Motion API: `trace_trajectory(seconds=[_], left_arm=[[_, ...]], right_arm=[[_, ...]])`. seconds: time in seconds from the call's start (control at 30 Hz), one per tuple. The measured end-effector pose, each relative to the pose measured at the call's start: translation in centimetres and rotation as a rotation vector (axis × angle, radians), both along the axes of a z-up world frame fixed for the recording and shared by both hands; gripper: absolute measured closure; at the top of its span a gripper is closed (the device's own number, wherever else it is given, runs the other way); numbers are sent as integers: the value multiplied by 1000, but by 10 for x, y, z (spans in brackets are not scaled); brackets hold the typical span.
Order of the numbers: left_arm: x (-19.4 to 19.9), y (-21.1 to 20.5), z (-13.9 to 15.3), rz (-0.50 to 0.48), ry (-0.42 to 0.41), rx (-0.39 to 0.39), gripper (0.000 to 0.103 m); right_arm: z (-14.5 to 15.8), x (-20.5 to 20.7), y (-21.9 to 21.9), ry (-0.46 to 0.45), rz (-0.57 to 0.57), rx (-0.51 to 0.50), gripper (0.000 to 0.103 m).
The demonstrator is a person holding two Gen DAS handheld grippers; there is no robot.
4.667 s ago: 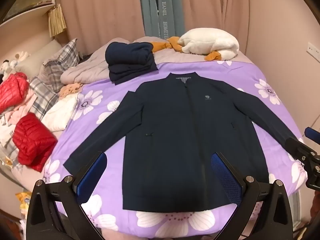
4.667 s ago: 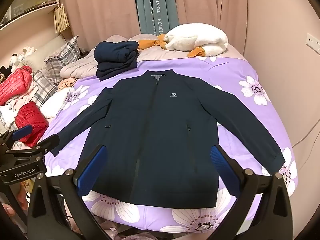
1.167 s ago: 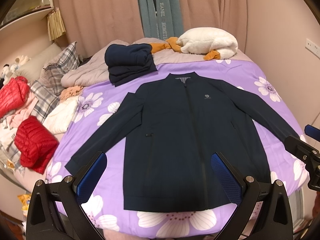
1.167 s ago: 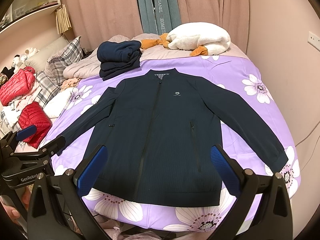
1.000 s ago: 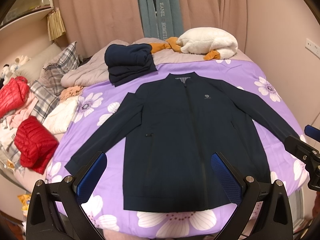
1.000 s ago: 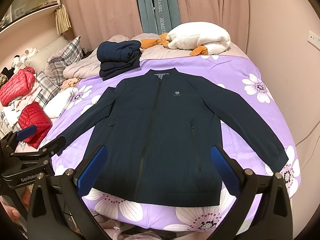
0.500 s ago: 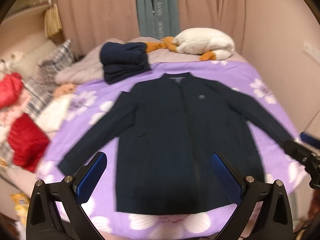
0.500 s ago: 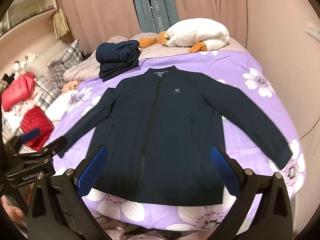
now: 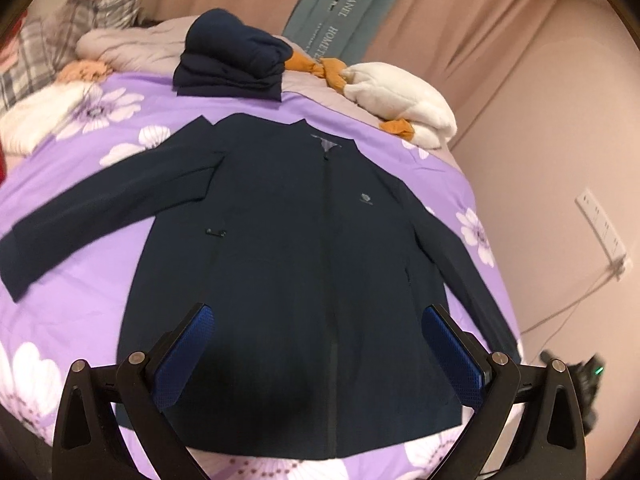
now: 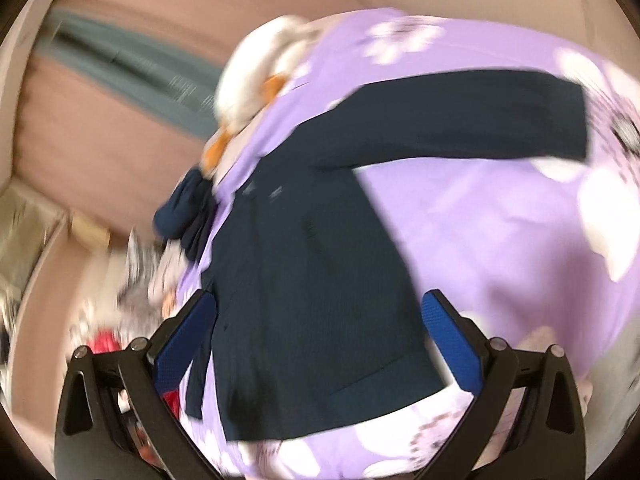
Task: Fold large clothes
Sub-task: 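Grasp the navy jacket's sleeve cuff with the right tool and lift it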
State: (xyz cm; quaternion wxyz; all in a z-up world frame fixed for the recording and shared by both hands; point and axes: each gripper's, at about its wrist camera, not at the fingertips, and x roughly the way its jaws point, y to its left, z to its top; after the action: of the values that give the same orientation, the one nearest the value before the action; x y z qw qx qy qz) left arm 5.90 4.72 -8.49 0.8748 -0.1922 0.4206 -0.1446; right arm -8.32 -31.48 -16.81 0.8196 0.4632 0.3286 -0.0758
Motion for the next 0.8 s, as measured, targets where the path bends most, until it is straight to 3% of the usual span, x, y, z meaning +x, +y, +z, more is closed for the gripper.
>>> trace_trajectory(seconds=[0.17, 0.37, 0.63, 0.8], left_arm=[[7, 8, -2, 45, 5, 2, 0], [17, 13, -2, 84, 9, 32, 0], [29, 15, -5, 102, 11, 54, 0], [40, 12, -8, 101, 21, 79, 0]], right_arm=[[-33, -19, -36, 33, -164, 86, 0], [-54, -20, -59, 9, -275, 141, 4], [-80, 16, -99, 4, -409, 149, 19], [-82, 20, -111, -54, -540, 193, 21]])
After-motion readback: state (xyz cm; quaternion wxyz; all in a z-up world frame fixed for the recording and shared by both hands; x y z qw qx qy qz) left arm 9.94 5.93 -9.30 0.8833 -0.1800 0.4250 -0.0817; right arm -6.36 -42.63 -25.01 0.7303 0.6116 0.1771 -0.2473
